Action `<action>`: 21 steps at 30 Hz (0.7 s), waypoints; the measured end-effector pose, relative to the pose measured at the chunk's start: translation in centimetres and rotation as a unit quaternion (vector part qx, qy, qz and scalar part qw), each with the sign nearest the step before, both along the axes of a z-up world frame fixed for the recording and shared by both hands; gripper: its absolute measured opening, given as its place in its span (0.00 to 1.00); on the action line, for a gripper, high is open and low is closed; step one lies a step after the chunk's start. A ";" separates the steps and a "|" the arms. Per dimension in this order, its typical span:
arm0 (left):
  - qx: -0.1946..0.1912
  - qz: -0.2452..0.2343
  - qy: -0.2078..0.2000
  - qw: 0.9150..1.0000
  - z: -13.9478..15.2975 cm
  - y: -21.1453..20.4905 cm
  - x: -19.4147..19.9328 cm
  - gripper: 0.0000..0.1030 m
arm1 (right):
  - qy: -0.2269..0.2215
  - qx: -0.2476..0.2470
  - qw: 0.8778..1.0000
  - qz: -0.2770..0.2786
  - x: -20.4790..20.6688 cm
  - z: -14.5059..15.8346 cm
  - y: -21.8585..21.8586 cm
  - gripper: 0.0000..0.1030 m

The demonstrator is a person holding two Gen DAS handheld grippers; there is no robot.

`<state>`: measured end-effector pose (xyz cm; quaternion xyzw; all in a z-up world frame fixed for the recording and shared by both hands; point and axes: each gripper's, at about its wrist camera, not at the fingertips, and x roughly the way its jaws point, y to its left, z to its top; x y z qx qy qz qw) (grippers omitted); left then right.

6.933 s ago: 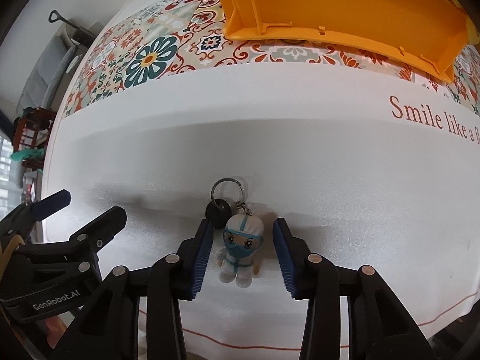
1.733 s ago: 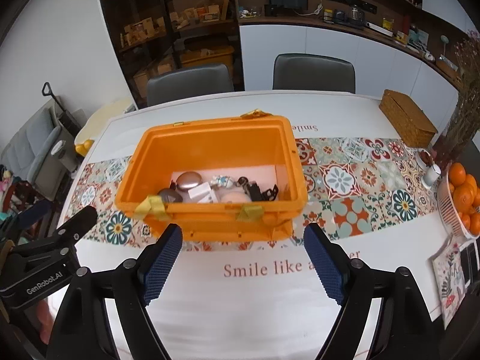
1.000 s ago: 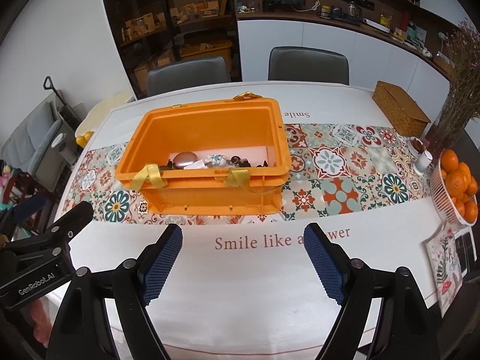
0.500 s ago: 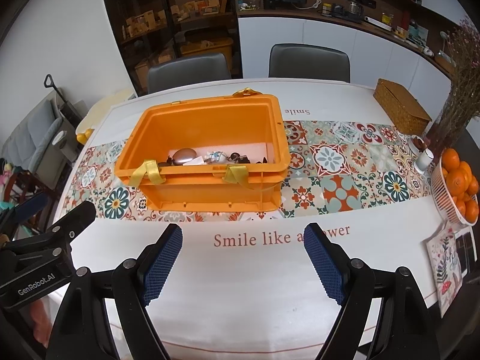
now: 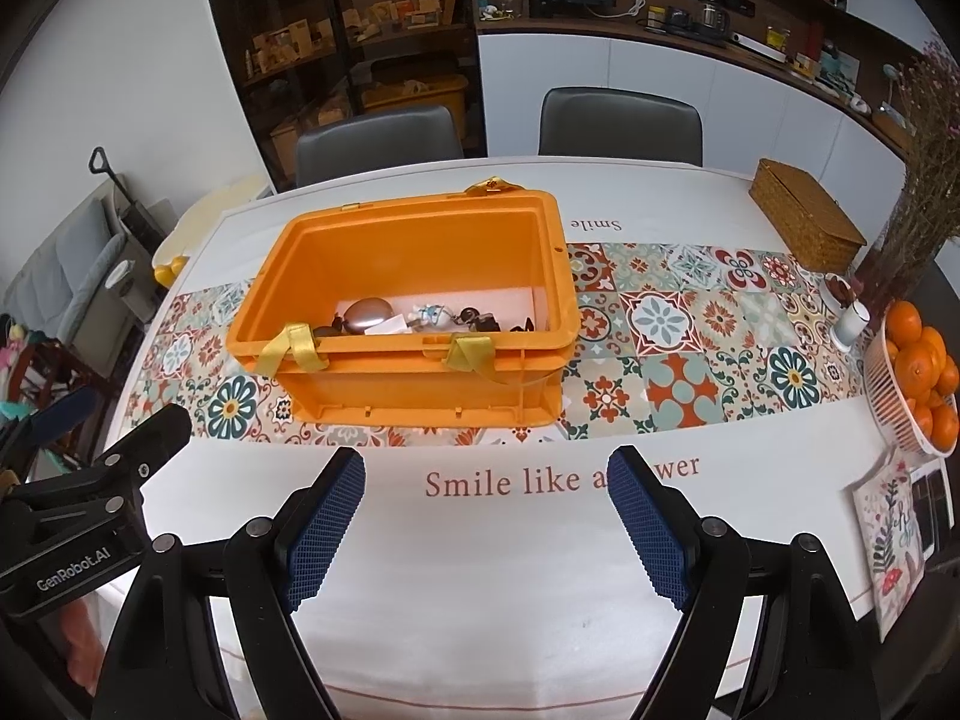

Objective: Organize rigid objects

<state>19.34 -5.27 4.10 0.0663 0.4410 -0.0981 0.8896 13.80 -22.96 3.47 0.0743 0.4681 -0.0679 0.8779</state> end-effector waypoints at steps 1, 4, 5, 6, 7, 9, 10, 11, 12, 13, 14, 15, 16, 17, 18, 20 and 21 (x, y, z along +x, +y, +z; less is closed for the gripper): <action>-0.001 0.001 0.001 1.000 0.0 0.0 0.0 1.00 | 0.001 0.000 1.000 0.000 0.1 0.0 0.0 0.81; 0.000 0.001 0.001 1.000 -0.1 0.0 0.1 1.00 | 0.001 0.000 1.000 0.000 0.1 0.0 -0.1 0.81; -0.001 0.001 0.001 1.000 -0.1 0.0 0.1 1.00 | 0.001 0.000 1.000 0.000 0.2 -0.1 -0.1 0.81; -0.002 0.001 0.002 1.000 -0.2 0.0 0.1 1.00 | 0.001 0.000 1.000 0.000 0.2 -0.1 -0.1 0.81; -0.002 0.001 0.002 1.000 -0.2 0.0 0.1 1.00 | 0.001 -0.001 1.000 0.001 0.2 -0.1 -0.1 0.81; -0.002 0.002 0.002 1.000 -0.2 0.0 0.2 1.00 | 0.001 -0.001 1.000 0.002 0.2 -0.1 -0.1 0.81; -0.002 0.002 0.003 1.000 -0.2 0.0 0.2 1.00 | 0.001 -0.001 1.000 0.001 0.2 -0.1 -0.1 0.81; -0.002 0.002 0.003 1.000 -0.3 0.0 0.2 1.00 | 0.001 -0.001 1.000 0.001 0.2 -0.1 -0.1 0.81; -0.002 0.002 0.002 1.000 -0.3 0.0 0.2 1.00 | 0.001 0.000 1.000 0.001 0.2 -0.1 -0.1 0.81; -0.002 0.002 0.002 1.000 -0.3 0.1 0.1 1.00 | 0.001 0.000 1.000 0.002 0.3 -0.1 -0.1 0.81; -0.001 0.002 0.002 1.000 -0.3 0.0 0.2 1.00 | 0.000 0.000 1.000 0.002 0.3 -0.1 -0.1 0.81; -0.001 0.002 0.002 1.000 -0.3 0.0 0.2 1.00 | 0.000 0.000 1.000 0.001 0.3 0.0 -0.1 0.81; -0.002 0.002 0.002 1.000 -0.3 0.0 0.2 1.00 | 0.001 -0.001 1.000 0.001 0.3 0.0 -0.1 0.81; -0.002 0.002 0.003 1.000 -0.3 0.0 0.2 1.00 | 0.000 0.000 1.000 0.002 0.3 0.0 -0.1 0.81; -0.002 0.002 0.003 1.000 -0.3 0.0 0.2 1.00 | 0.000 0.000 1.000 0.003 0.4 0.0 -0.2 0.81; -0.003 0.001 0.003 1.000 -0.3 0.1 0.2 1.00 | 0.000 -0.001 1.000 0.003 0.4 0.1 -0.2 0.81; -0.002 0.001 0.003 1.000 -0.3 0.0 0.2 1.00 | 0.000 -0.001 1.000 0.003 0.4 0.1 -0.2 0.81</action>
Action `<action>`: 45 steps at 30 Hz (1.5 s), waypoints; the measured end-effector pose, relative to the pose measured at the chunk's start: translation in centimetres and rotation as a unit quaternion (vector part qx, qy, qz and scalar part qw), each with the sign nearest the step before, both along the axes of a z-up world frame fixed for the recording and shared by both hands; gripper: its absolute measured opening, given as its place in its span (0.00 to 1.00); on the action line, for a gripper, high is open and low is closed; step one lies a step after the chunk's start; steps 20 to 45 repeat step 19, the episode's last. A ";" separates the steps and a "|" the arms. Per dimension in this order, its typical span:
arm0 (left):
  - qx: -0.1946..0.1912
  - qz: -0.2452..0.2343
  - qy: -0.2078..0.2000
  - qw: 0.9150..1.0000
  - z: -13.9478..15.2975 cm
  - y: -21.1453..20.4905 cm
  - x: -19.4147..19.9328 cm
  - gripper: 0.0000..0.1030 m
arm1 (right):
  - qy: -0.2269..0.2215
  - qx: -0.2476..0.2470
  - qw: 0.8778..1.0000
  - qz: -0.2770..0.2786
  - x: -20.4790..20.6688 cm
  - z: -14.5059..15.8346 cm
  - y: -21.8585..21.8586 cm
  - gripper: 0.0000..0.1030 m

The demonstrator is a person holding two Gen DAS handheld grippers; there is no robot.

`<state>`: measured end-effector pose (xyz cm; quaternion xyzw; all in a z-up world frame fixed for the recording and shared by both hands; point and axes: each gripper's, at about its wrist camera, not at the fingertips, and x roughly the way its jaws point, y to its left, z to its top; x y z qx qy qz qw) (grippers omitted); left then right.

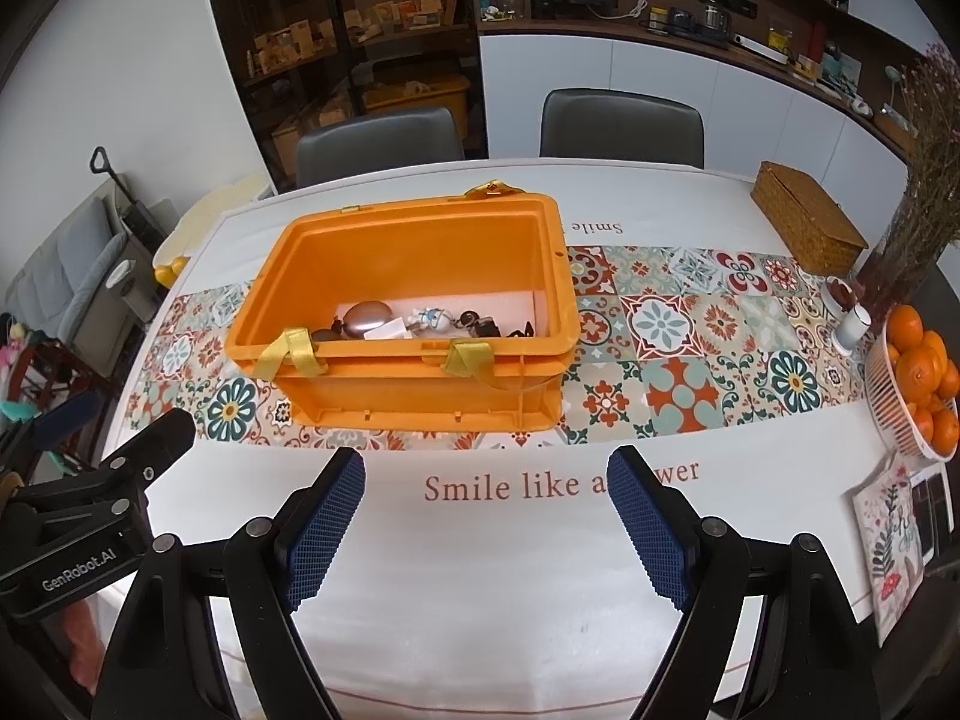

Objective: Organize rigid objects

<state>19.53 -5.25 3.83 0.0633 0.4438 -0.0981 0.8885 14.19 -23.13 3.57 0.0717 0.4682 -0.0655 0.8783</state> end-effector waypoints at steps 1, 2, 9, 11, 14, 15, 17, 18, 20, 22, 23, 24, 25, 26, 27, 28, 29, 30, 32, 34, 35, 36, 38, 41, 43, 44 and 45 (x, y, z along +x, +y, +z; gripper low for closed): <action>0.000 0.000 0.000 1.000 -0.1 -0.1 0.0 1.00 | 0.000 -0.001 1.000 0.000 0.0 0.0 0.0 0.81; 0.000 0.000 0.000 1.000 -0.1 -0.1 0.0 1.00 | -0.001 0.000 1.000 0.000 0.0 0.0 0.0 0.81; 0.001 0.001 0.001 1.000 -0.3 -0.2 0.0 1.00 | -0.001 0.000 1.000 0.001 0.0 0.0 -0.2 0.81; 0.001 0.001 0.002 1.000 -0.3 -0.2 0.1 1.00 | -0.001 -0.001 1.000 0.000 0.0 0.1 -0.2 0.81; 0.000 0.001 0.002 1.000 -0.3 -0.2 0.1 1.00 | -0.001 0.000 1.000 0.000 0.0 0.1 -0.2 0.81; 0.001 0.001 0.002 1.000 -0.3 -0.3 0.1 1.00 | -0.001 -0.001 1.000 0.001 0.0 0.1 -0.2 0.81; 0.000 0.001 0.003 1.000 -0.3 -0.3 0.1 1.00 | -0.001 -0.001 1.000 0.000 0.0 0.1 -0.1 0.81; 0.000 0.000 0.003 1.000 -0.4 -0.3 0.1 1.00 | -0.001 0.000 1.000 0.001 0.0 0.1 -0.1 0.81; -0.001 0.000 0.004 1.000 -0.4 -0.3 0.2 1.00 | -0.001 0.000 1.000 0.001 0.0 0.1 -0.2 0.81; -0.001 0.000 0.004 1.000 -0.4 -0.3 0.2 1.00 | -0.001 0.000 1.000 0.001 0.0 0.1 -0.2 0.81; -0.001 0.000 0.004 1.000 -0.4 -0.3 0.2 1.00 | -0.001 0.000 1.000 0.001 0.0 0.1 -0.2 0.81; -0.001 0.000 0.004 1.000 -0.4 -0.3 0.2 1.00 | -0.001 0.000 1.000 0.001 0.0 0.1 -0.2 0.81; -0.001 0.000 0.004 1.000 -0.4 -0.3 0.2 1.00 | -0.001 0.000 1.000 0.001 0.0 0.1 -0.2 0.81; -0.001 0.000 0.004 1.000 -0.4 -0.3 0.2 1.00 | -0.001 0.000 1.000 0.001 0.0 0.1 -0.2 0.81; -0.001 0.000 0.004 1.000 -0.4 -0.3 0.2 1.00 | -0.001 0.000 1.000 0.001 0.0 0.1 -0.2 0.81; -0.001 0.000 0.004 1.000 -0.4 -0.3 0.2 1.00 | -0.001 0.000 1.000 0.001 0.0 0.1 -0.2 0.81; -0.001 0.000 0.004 1.000 -0.4 -0.3 0.2 1.00 | -0.001 0.000 1.000 0.001 0.0 0.1 -0.2 0.81; -0.001 0.000 0.004 1.000 -0.4 -0.3 0.2 1.00 | -0.001 0.000 1.000 0.001 0.0 0.1 -0.2 0.81; -0.001 0.000 0.004 1.000 -0.4 -0.3 0.2 1.00 | -0.001 0.000 1.000 0.001 0.0 0.1 -0.2 0.81; -0.001 0.000 0.004 1.000 -0.4 -0.3 0.2 1.00 | -0.001 0.000 1.000 0.001 0.0 0.1 -0.2 0.81; -0.001 0.000 0.004 1.000 -0.4 -0.3 0.2 1.00 | -0.001 0.000 1.000 0.001 0.0 0.1 -0.2 0.81; -0.001 0.000 0.004 1.000 -0.4 -0.3 0.2 1.00 | -0.001 0.000 1.000 0.001 0.0 0.1 -0.2 0.81; -0.001 0.000 0.004 1.000 -0.4 -0.3 0.2 1.00 | -0.001 0.000 1.000 0.001 0.0 0.1 -0.2 0.81; -0.001 0.000 0.004 1.000 -0.4 -0.3 0.2 1.00 | -0.001 0.000 1.000 0.001 0.0 0.1 -0.2 0.81; -0.001 0.000 0.004 1.000 -0.4 -0.3 0.2 1.00 | -0.001 0.000 1.000 0.001 0.0 0.1 -0.2 0.81; -0.001 0.000 0.004 1.000 -0.4 -0.3 0.2 1.00 | -0.001 0.000 1.000 0.001 0.0 0.1 -0.2 0.81; -0.001 0.000 0.004 1.000 -0.4 -0.3 0.2 1.00 | -0.001 0.000 1.000 0.001 0.0 0.1 -0.2 0.81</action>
